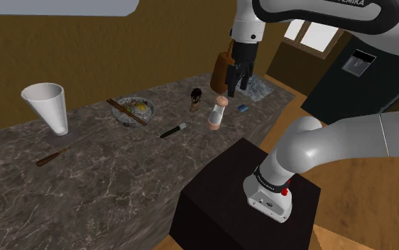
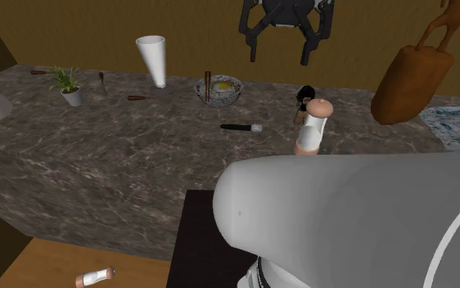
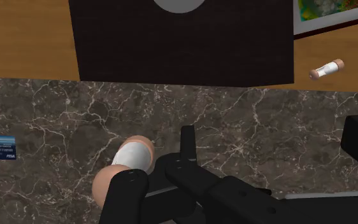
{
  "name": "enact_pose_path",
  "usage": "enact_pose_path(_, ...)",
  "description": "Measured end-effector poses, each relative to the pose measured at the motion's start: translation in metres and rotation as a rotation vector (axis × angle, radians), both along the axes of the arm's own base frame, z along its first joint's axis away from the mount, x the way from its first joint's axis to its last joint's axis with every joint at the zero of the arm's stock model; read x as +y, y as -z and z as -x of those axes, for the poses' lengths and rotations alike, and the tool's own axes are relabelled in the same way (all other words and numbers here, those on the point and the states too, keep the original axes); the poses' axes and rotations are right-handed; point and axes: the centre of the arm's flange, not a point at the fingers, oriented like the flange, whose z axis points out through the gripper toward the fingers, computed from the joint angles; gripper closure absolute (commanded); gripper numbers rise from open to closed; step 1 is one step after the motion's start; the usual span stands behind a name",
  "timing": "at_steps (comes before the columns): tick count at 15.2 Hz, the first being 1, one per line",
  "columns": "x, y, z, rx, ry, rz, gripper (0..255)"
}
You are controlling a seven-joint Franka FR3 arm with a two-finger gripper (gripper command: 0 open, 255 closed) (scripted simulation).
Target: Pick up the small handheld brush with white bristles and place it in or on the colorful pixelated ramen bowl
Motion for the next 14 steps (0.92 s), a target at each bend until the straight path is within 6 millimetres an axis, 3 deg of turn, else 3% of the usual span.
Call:
enact_pose_path(2, -0.001, 0.004, -0.005, 0.003, -0.006, -0.002, 0)
enact_pose_path(5, -0.006, 0.03, -0.029, 0.018, -0.037, -0.014, 0)
enact_pose_path(14, -0.014, 0.124, -0.112, 0.07, -0.147, -0.052, 0)
